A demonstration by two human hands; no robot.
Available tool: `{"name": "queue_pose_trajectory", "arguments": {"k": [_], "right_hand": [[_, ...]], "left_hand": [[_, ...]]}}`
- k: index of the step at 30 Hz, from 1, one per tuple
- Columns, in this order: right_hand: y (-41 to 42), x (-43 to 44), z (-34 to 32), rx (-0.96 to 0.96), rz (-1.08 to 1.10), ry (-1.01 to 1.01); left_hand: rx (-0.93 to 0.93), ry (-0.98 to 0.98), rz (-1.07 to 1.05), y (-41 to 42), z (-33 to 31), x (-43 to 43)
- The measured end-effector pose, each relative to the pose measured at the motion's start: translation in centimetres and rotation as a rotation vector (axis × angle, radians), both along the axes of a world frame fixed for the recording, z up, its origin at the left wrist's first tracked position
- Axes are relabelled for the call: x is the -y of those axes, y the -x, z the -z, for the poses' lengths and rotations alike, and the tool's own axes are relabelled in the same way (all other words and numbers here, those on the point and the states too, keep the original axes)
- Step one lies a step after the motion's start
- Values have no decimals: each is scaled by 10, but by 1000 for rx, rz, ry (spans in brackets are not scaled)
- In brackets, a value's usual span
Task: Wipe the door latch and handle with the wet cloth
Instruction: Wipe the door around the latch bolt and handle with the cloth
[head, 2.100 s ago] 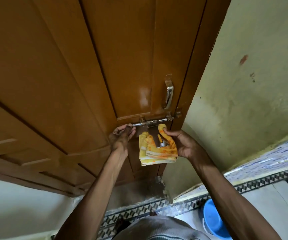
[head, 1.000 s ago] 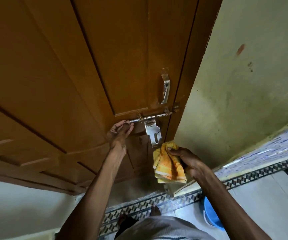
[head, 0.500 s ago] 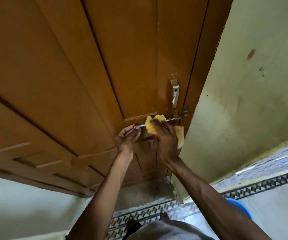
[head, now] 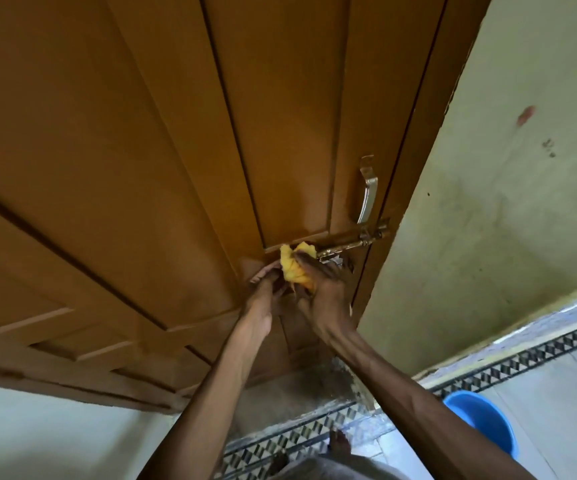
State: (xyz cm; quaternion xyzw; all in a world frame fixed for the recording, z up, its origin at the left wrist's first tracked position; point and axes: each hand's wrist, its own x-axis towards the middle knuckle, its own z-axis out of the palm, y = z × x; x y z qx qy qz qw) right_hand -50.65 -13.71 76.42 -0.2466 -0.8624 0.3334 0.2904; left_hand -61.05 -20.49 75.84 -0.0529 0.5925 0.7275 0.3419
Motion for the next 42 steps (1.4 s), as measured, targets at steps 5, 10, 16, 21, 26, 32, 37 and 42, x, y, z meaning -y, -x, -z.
{"name": "queue_pose_trajectory", "arguments": {"k": [5,10,16,21,26,32,37,42], "right_hand": [[11,-3,-1,190,-78,-203],[-19,-19,-33,216,-127,-144],[-38,-50,-100,-383,467,-50],[-4,-81,-114,-565,504,42],[-4,-73,-72,-636,545,63],[-20,-77,-42,-482,486,116],[-14,-93,-87,-594,460,129],[-15,-95,-80,-541,402,88]], "left_hand": [[114,9,20,12,-3,5],[80,22,126,15,-10,7],[-960,430,89,4,-38,5],[-1943,524,50,7,-98,-9],[-2100,923,127,26,-121,-30],[-2133,1008,74,31,-112,-35],[-2131,1043,49,28,-111,-35],[-2103,1054,27,20,-114,-38]]}}
